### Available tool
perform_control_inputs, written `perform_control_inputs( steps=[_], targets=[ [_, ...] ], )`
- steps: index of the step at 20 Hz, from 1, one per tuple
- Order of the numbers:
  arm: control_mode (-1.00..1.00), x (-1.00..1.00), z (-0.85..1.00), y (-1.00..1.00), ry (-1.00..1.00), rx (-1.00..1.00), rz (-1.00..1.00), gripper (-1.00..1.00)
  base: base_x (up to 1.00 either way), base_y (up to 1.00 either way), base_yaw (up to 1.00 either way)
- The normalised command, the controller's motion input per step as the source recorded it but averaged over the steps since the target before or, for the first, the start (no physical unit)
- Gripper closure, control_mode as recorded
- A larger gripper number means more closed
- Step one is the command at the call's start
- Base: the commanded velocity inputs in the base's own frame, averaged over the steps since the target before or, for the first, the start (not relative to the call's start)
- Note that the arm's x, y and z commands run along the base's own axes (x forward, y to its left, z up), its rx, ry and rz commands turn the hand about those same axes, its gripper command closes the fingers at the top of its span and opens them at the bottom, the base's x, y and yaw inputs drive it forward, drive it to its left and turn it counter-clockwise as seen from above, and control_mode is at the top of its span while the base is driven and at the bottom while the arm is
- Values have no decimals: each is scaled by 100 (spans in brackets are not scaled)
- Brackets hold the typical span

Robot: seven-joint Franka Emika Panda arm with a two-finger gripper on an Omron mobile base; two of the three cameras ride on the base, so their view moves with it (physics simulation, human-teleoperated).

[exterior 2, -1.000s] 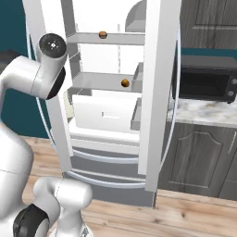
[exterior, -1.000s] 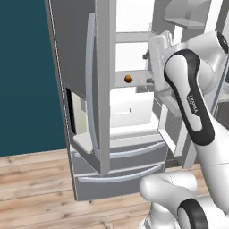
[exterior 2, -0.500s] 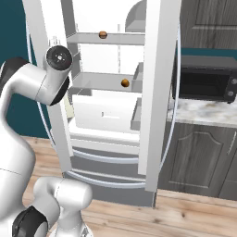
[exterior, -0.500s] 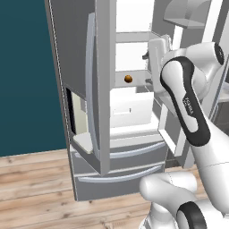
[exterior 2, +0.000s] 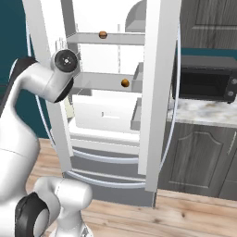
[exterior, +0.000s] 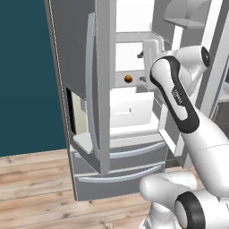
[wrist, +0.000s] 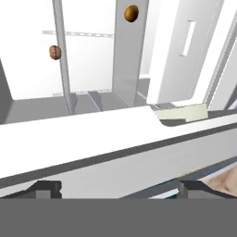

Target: Retrieve the tangerine and mango from the fridge and place them into the bowl on the dining table.

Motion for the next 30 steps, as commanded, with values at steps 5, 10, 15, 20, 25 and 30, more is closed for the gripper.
perform_control_inputs(
  steps=[5,10,15,20,25,30],
  targets=[
    [-100,47,-1,0,0,2,2,-100,0,0,0],
    [-100,64,-12,0,2,2,9,-100,0,0,0],
    [-100,73,-18,3,4,1,11,-100,0,0,0],
    [-100,69,-14,35,3,0,9,-100,0,0,0],
    [-100,50,-9,63,0,0,3,-100,0,0,0],
    [-100,17,-8,78,0,0,3,-100,0,0,0]
  ],
)
